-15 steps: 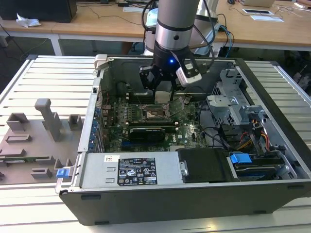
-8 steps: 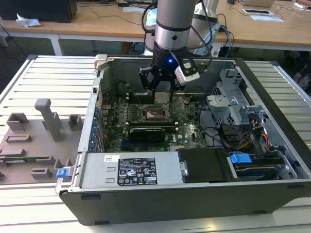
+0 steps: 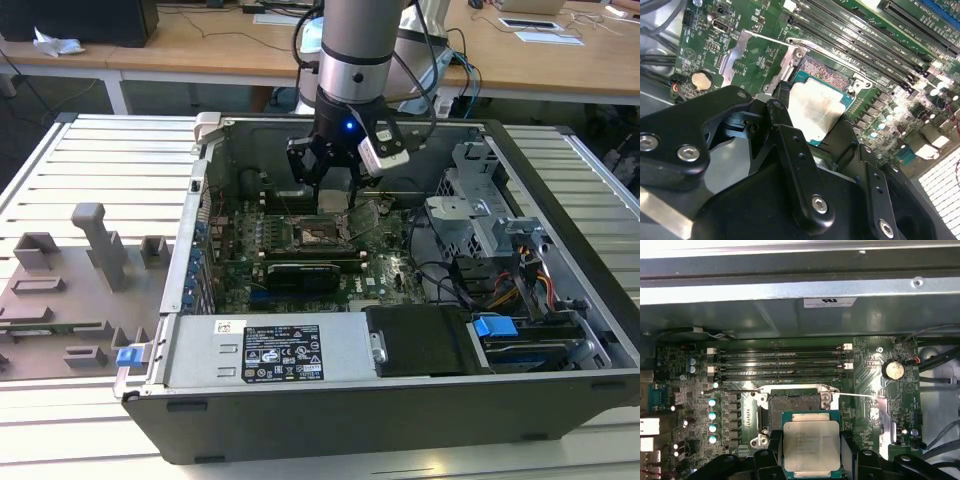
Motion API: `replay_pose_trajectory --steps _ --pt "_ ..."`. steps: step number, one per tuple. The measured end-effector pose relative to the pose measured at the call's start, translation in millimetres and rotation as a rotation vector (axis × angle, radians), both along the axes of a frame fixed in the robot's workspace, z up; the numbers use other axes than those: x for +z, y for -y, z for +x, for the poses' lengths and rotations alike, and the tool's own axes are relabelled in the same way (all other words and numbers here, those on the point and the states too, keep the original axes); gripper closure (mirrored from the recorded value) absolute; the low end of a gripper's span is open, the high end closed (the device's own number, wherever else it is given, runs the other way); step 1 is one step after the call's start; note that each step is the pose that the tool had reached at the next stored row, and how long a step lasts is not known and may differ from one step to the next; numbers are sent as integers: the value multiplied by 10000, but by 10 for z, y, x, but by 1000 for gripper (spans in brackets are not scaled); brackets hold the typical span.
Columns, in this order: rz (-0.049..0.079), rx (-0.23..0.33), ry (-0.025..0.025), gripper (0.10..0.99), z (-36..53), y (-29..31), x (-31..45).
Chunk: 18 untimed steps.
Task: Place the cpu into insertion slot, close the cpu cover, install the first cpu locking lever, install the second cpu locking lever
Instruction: 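Place the cpu into insertion slot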
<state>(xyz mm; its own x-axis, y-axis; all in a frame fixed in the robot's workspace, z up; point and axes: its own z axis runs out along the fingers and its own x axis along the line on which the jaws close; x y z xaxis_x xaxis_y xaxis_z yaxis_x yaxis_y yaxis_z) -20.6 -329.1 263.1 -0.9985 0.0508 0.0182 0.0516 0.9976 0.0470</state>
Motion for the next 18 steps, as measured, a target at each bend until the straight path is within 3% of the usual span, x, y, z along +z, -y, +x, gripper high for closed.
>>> replay_pose_trajectory --steps 5,18 --pt "-9 -872 0 541 0 0 -2" --pt "-167 -2282 8 541 0 0 -13"
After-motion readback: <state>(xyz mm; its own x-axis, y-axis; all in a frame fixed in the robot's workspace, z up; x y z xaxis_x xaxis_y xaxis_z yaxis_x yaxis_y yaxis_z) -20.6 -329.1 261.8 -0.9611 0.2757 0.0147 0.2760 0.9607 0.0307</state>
